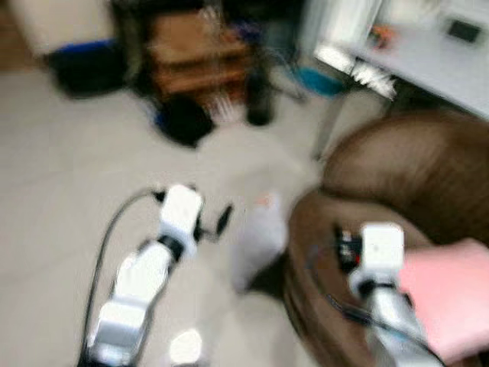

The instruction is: Move the pillow to the sofa from floor

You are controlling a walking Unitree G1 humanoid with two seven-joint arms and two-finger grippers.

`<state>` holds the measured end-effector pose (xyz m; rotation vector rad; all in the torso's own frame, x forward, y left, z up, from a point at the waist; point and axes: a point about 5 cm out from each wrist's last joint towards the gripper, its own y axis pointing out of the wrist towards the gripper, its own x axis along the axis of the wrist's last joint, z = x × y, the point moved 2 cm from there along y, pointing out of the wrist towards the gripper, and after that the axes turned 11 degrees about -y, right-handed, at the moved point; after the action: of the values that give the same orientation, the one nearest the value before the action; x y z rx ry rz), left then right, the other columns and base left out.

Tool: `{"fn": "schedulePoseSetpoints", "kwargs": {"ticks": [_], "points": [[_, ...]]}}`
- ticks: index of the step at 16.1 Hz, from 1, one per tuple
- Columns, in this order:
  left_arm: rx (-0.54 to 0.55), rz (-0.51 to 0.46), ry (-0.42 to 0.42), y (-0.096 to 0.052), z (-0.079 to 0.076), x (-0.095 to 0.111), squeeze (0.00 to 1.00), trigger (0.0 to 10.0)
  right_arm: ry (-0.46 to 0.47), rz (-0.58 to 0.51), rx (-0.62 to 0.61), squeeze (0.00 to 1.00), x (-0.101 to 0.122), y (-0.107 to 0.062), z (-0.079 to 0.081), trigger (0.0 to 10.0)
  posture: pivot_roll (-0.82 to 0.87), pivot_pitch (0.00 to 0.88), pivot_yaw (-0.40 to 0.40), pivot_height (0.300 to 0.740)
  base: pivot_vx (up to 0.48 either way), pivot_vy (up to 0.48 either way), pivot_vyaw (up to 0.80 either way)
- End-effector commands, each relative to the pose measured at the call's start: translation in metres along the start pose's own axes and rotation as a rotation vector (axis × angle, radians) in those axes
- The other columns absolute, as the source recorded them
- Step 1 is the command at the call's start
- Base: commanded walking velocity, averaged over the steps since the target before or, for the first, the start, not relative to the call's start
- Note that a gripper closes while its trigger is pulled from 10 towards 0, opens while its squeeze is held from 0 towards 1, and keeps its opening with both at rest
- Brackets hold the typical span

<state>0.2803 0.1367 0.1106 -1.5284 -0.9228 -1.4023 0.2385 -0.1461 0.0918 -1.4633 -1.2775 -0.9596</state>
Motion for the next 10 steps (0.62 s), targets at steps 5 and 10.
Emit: {"fn": "schedulePoseSetpoints", "kwargs": {"ticks": [5, 10], "points": [[0.009, -0.050, 0.031, 0.014, 0.007, 0.012, 0.00, 10.0, 0.001, -0.004, -0.098, 0.00, -0.004, -0.004, -0.016, 10.0, 0.01, 0.035, -0.046, 0.740, 0.329, 0.000, 0.00], [-0.035, -0.044, 0.030, 0.017, 0.001, 0.008, 0.00, 10.0, -0.045, 0.022, -0.093, 0.00, -0.014, -0.015, -0.016, 10.0, -0.01, 0.039, -0.015, 0.740, 0.335, 0.000, 0.00]]}}
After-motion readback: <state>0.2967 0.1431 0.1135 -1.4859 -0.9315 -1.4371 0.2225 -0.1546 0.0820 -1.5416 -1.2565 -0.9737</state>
